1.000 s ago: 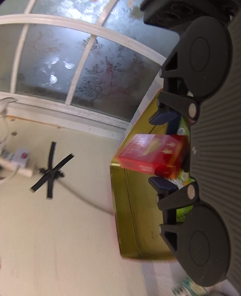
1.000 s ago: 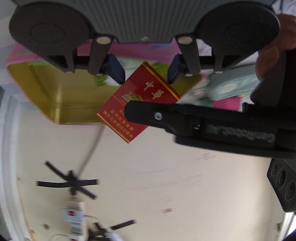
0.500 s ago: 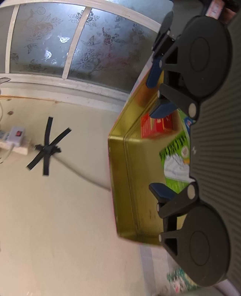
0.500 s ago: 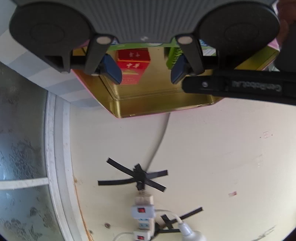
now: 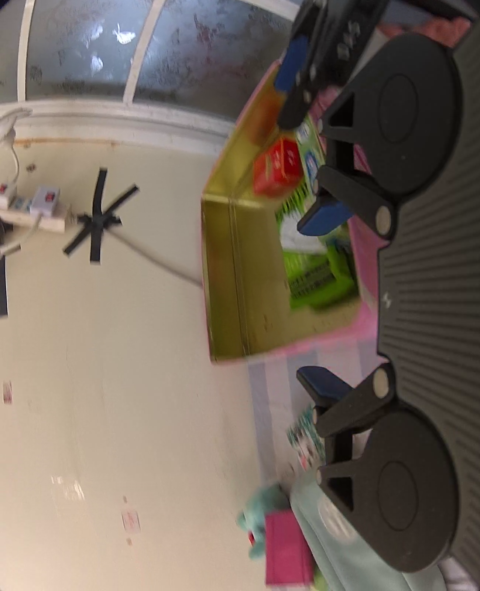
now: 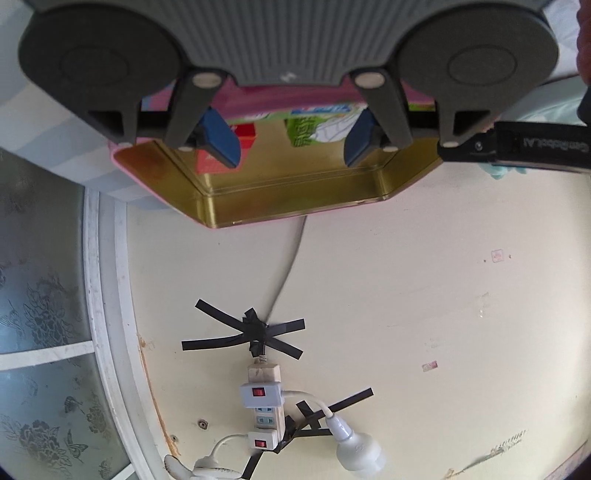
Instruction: Organize objects
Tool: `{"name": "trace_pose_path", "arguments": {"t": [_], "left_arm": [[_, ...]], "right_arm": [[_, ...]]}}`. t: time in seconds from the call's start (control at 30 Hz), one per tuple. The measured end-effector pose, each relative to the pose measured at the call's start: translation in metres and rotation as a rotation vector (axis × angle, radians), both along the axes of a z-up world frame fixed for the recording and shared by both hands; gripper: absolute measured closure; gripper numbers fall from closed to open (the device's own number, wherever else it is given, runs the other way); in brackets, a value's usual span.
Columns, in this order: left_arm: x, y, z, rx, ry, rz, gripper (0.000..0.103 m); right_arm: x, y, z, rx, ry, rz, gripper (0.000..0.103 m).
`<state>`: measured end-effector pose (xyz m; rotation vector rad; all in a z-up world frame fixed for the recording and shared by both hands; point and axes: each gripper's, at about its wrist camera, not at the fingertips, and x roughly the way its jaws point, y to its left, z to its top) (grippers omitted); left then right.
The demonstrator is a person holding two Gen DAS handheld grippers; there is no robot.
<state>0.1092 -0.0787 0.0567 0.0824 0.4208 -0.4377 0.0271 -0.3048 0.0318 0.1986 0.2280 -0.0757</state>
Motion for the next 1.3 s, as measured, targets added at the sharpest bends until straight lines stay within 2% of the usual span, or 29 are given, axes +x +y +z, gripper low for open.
{"name": "trace_pose_path", "arguments": {"t": [0.33,0.53,0.77,1.0,1.3], "left_arm": [[-0.007,0.040,-0.011,0.007,0.025,0.108,0.024],[-0.017,0.042,-0.012,-0.002,-0.005,0.104,0.021],[-0.024,0.041,-0.019,-0.003,-0.043,0.105,0.018],[-0.025,0.039,-0.035,-0.012,-0.064,0.106,0.018],[-0.029,0.033,-0.036,-0.001,-0.098,0.078,0.017]], "right_arm": [[-0.025,0.017,-0.010,0.061,0.024,-0.041,0.036],[-0.038,0.026,-0.012,0.072,-0.003,-0.080,0.034],[-0.051,0.041,-0.012,0.009,-0.062,-0.084,0.031],[-0.047,0.038,-0.012,0.036,-0.054,-0.080,0.029],[-0.044,0.035,-0.014,0.061,-0.040,-0.074,0.027]]}}
